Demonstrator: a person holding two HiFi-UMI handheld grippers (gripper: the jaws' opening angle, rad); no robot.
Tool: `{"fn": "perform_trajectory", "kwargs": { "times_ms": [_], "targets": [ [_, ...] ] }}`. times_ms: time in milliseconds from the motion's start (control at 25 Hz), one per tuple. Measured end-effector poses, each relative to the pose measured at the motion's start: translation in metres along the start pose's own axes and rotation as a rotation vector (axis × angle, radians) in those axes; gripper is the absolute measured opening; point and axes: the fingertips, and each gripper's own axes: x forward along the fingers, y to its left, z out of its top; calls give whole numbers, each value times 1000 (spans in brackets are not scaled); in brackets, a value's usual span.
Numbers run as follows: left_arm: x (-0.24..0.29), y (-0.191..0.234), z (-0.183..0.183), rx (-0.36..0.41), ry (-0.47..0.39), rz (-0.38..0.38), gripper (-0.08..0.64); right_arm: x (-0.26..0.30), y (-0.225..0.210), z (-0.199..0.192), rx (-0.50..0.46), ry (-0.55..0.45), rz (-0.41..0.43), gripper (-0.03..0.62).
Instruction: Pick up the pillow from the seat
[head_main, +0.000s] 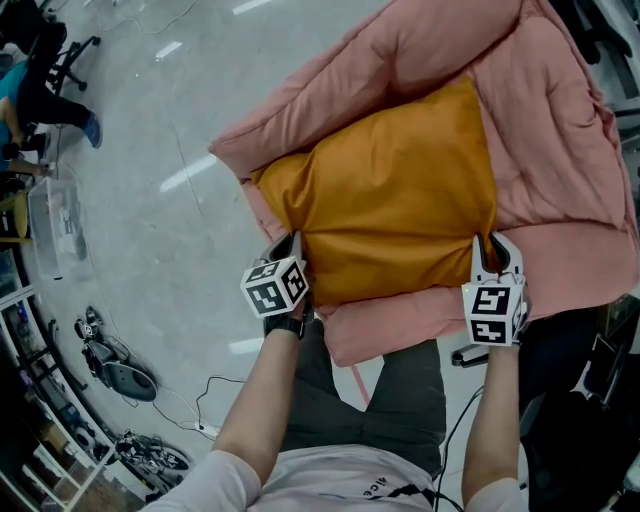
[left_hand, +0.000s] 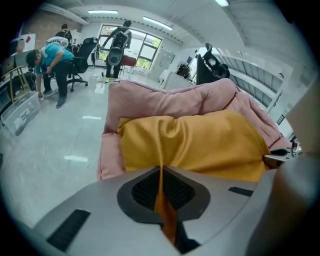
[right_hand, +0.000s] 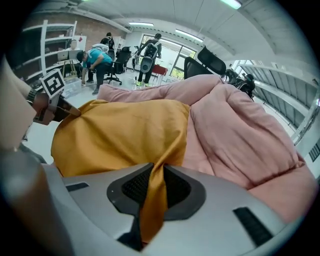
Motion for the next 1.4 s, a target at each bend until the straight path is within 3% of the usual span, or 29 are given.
{"fn": "perform_trajectory", "kwargs": {
  "times_ms": [240, 480, 840, 1000, 1200, 1400],
  "targets": [
    [-27, 10, 19, 7, -15, -21, 14, -13, 13, 21, -20, -26, -4, 42],
    [-76, -10, 41, 56, -72, -45, 14, -47, 3, 28, 11, -63, -25, 34],
    [-174, -47, 132, 144, -208, -88, 15, -127, -23, 83, 88, -140, -74, 32],
    [-227, -71, 185, 206, -306, -117, 15, -177, -44, 120, 133, -218, -102, 34],
    [-292, -114, 261, 265, -454, -156, 15, -243, -85, 177, 155, -332, -182, 32],
    [-346, -141, 303, 298, -547, -188, 15, -301, -109, 212, 153, -408, -260, 32]
  ]
}}
